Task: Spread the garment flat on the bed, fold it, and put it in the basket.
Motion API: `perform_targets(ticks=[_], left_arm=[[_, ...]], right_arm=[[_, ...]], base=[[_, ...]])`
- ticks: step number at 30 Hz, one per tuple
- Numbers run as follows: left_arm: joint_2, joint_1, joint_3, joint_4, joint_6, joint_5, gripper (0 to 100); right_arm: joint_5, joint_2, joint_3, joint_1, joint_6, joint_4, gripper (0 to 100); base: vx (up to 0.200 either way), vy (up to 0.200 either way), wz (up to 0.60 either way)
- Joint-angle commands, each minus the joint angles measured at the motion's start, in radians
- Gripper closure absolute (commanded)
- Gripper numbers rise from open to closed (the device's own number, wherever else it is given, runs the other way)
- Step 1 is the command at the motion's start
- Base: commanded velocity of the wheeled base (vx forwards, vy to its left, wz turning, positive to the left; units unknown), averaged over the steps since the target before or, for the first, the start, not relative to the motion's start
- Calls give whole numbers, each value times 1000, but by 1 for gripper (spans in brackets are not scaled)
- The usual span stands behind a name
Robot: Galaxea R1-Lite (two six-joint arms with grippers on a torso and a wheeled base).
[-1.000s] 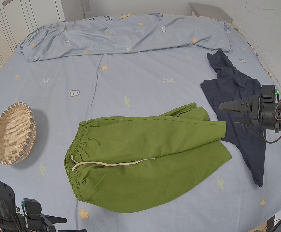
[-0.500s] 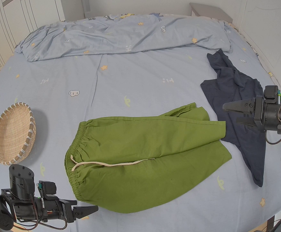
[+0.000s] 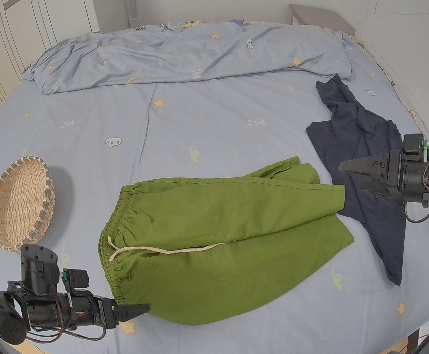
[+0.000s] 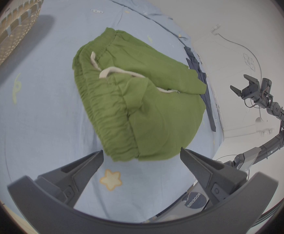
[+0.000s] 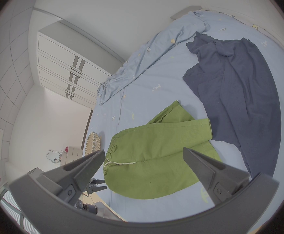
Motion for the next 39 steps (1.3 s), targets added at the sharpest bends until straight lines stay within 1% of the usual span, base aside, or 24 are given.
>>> perform_targets(ticks=[1,13,14,20,24,29,32,33,34,36,37,38,39], left_arm=[[31,2,-28,-20,1,0,0],[60,6,-33,-32,15,0,0],[62,6,-33,-38,15,0,100],[119,18,-25,-118,15,0,100],[122,34,-8,-170,12,0,100],[109,57,-30,-186,-2,-12,100],[108,68,-87,-164,-22,-20,100],[112,71,-125,-137,-31,-19,100],[116,71,-133,-129,-32,-19,100],[120,100,-216,-20,-32,-20,100],[120,103,-223,-5,-32,-20,100],[120,120,-275,95,-34,-29,100],[116,127,-298,153,-34,-43,100]], right_arm=[[0,5,2,0,0,0,0],[0,5,8,6,0,0,0],[0,5,8,7,0,0,0],[0,7,8,6,-1,0,0],[0,5,8,6,-1,0,0],[0,5,8,7,-1,0,0],[0,5,6,7,0,0,0],[0,7,6,6,-1,0,0],[0,7,6,7,-1,0,0],[0,7,8,9,0,0,0],[0,7,8,9,0,0,0],[0,7,8,9,0,0,0],[0,7,8,9,-1,0,0]], base=[[0,0,0],[0,0,0],[0,0,0],[0,0,0],[0,0,0],[0,0,0],[0,0,0],[0,0,0],[0,0,0],[0,0,0],[0,0,0],[0,0,0],[0,0,0]])
